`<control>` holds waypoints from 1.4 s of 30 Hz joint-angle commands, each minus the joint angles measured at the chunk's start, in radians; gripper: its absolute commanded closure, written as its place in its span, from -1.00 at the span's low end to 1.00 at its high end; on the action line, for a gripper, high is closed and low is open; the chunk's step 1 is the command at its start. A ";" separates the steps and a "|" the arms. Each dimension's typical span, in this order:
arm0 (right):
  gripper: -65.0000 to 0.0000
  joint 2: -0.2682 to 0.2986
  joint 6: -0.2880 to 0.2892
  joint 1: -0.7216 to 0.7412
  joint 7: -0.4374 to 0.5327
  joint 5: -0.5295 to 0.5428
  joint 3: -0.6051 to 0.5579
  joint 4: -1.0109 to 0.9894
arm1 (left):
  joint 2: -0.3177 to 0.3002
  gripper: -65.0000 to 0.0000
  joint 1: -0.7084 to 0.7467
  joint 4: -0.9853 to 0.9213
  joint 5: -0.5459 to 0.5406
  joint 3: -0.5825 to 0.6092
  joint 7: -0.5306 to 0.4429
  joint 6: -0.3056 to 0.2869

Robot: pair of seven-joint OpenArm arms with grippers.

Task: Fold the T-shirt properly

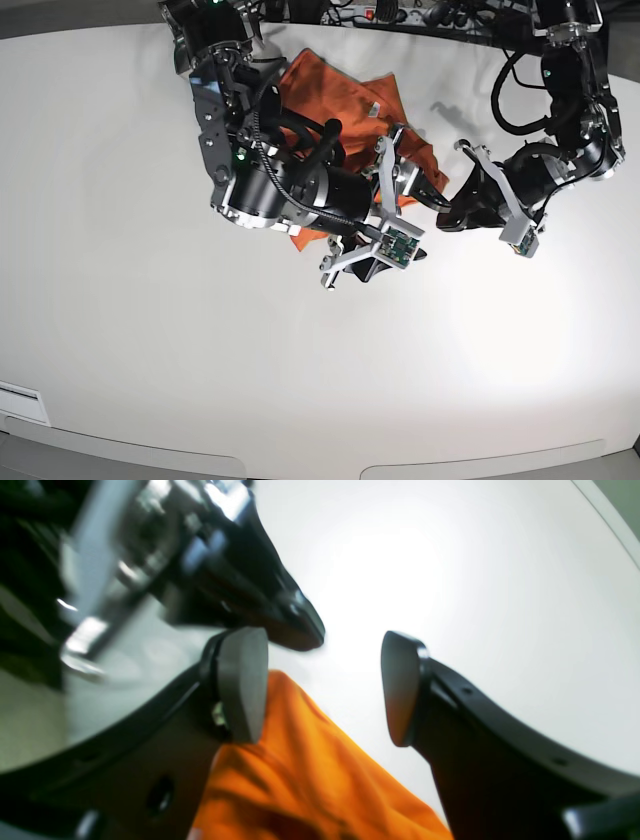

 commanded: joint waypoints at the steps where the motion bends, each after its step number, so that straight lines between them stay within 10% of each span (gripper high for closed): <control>1: -0.15 0.023 0.009 -0.017 0.013 0.029 0.018 0.032 | -0.019 1.00 -0.011 0.016 -0.015 -0.006 -0.018 -0.008; 13: -0.15 0.278 0.020 -0.423 -0.055 0.245 0.181 0.282 | -0.071 1.00 -0.011 0.016 -0.068 -0.006 -0.017 -0.016; 20: -0.12 0.278 0.020 -0.496 0.118 0.041 0.181 0.208 | -0.071 1.00 -0.011 0.016 -0.076 -0.006 -0.017 -0.016; 27: 0.97 0.278 0.020 -0.485 0.130 0.010 0.180 0.140 | -0.071 1.00 -0.011 0.016 -0.079 -0.006 -0.018 -0.016; 35: 1.00 0.270 0.020 -0.485 0.148 0.164 0.178 0.172 | -0.071 1.00 -0.011 0.016 -0.097 -0.006 -0.018 -0.016; 42: 0.77 0.271 0.020 -0.435 0.166 0.041 0.147 0.172 | -0.071 1.00 -0.011 0.016 -0.193 -0.006 0.022 -0.016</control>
